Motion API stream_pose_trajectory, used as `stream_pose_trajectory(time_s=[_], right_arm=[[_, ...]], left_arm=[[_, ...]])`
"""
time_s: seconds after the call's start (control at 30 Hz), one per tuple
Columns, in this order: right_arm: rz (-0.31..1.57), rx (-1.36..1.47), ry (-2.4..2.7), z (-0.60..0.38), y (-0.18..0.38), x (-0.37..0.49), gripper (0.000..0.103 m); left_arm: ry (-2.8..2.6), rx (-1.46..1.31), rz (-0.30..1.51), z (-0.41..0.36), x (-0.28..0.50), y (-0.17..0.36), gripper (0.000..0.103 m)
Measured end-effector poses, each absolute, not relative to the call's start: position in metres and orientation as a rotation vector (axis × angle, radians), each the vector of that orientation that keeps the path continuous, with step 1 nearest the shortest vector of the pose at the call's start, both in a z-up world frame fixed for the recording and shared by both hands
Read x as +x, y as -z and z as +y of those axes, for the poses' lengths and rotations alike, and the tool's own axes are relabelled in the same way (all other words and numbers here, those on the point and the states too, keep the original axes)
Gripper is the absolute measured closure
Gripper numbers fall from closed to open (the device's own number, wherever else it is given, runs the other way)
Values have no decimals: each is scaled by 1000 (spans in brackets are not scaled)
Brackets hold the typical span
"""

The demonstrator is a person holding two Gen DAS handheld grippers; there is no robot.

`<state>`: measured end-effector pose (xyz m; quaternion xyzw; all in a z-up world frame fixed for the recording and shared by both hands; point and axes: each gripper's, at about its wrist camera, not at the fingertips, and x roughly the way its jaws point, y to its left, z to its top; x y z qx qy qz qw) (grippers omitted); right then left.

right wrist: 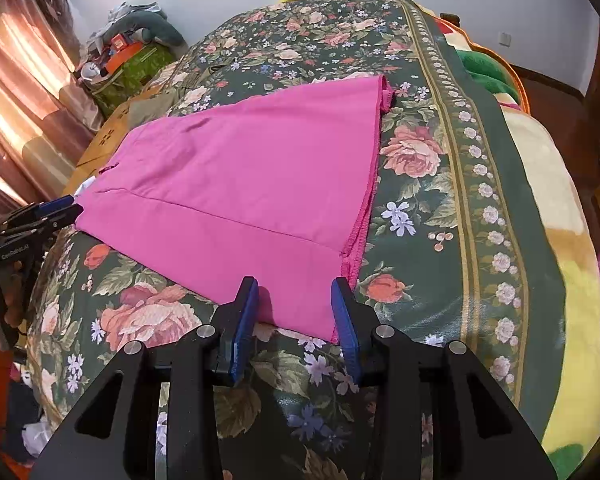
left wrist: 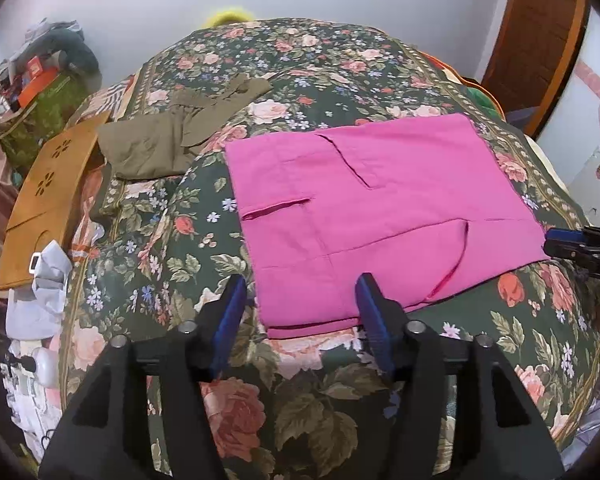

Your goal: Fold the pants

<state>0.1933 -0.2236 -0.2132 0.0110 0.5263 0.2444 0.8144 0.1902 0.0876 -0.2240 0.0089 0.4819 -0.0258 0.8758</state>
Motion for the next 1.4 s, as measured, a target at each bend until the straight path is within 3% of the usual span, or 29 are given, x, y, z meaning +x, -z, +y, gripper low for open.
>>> stream_pose_trajectory(time_s=[0.27,0.57,1.33,1.4], right_arm=[[1031,15,-499,-229,183,219,60],[947,-24,-477,-221,164,263,58],[1073,-32,-432,-202,235,392,58],[1083,-3,-437,-205,240,399,58]], left_arm=[[21,43,955,99,202,193,43],[-14,19,921,121,257,177,37],[9,-68,1089,147,364,258,37],[35,-81,1097,145,366,262,42]])
